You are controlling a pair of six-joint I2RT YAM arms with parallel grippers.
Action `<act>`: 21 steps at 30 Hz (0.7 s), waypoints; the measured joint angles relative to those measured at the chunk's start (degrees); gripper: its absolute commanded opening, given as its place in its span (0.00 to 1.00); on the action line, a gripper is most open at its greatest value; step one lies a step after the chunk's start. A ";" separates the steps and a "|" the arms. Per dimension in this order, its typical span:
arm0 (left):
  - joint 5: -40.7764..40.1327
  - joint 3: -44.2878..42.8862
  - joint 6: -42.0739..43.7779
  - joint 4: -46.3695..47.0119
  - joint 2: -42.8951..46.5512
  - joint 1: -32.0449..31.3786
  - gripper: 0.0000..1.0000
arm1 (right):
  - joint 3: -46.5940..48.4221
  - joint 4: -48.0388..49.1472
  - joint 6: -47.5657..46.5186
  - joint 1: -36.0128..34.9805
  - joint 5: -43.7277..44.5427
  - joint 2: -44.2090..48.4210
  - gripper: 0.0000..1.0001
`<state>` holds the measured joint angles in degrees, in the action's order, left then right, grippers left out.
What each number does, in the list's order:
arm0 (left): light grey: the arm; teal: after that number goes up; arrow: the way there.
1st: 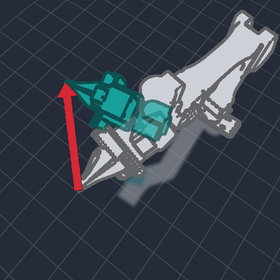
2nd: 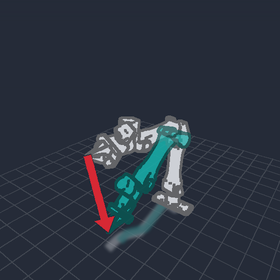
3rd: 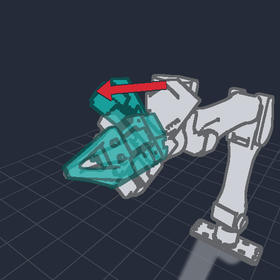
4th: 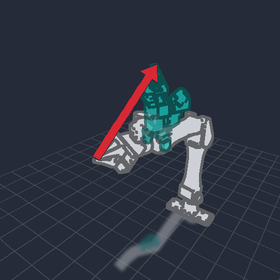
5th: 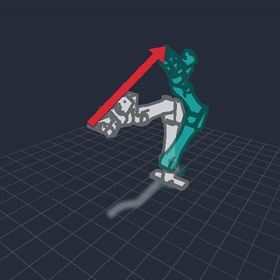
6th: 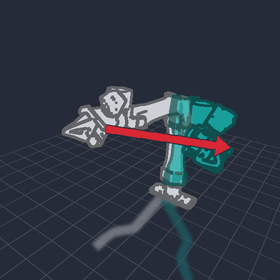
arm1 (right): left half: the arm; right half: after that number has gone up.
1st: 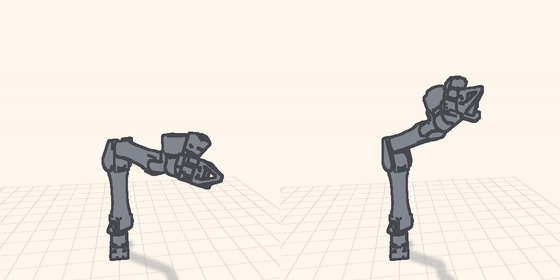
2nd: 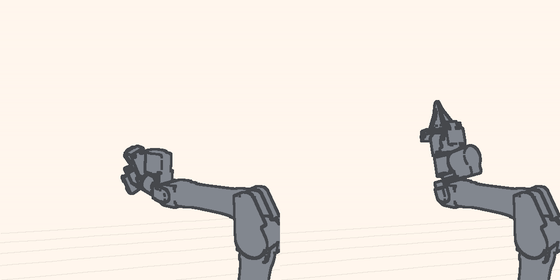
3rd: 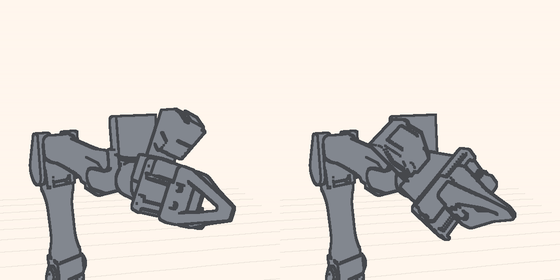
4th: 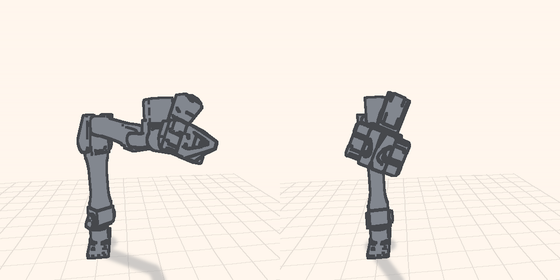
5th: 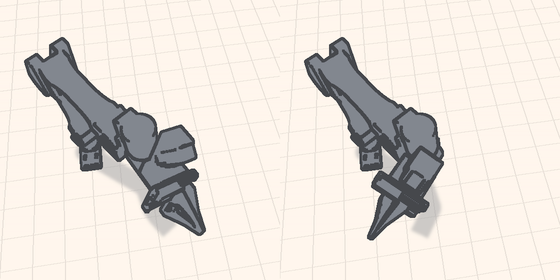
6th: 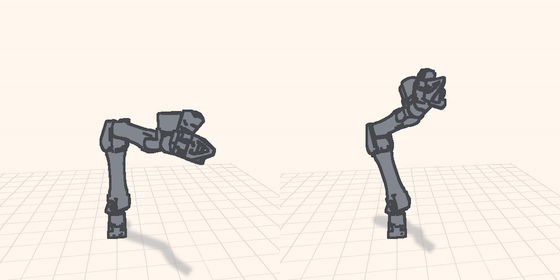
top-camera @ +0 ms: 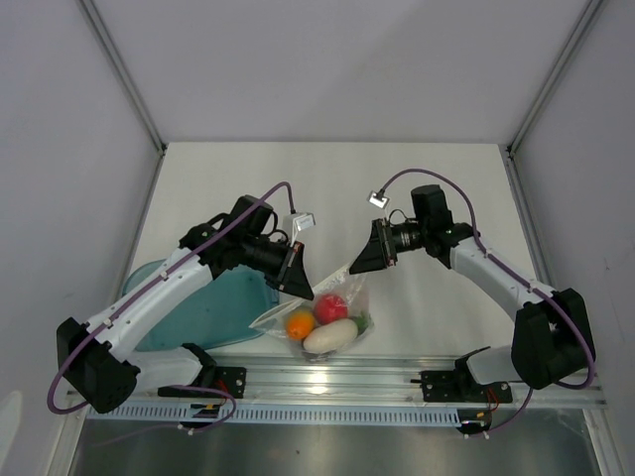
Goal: Place the food in the zip-top bag and seal the zipper
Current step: Zip the zipper food storage bag at the center of the board.
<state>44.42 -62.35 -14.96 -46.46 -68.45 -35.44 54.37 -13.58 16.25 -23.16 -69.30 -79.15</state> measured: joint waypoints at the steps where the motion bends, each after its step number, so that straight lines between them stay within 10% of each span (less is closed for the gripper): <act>1: 0.24 0.00 -0.02 0.02 0.00 0.00 0.01 | 0.00 0.11 0.02 -0.31 -0.46 0.00 0.38; 12: 0.94 0.00 -0.13 0.11 0.00 0.00 0.01 | 0.00 3.23 2.43 -1.86 -2.12 -0.04 0.02; 21: 0.63 0.00 -0.70 0.87 0.00 0.00 0.01 | 0.00 1.16 3.06 -1.92 2.32 0.02 0.00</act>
<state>45.06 -62.35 -15.66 -45.58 -68.45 -35.44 54.37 -12.43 19.31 -25.08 -66.98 -79.13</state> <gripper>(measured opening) 0.037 0.009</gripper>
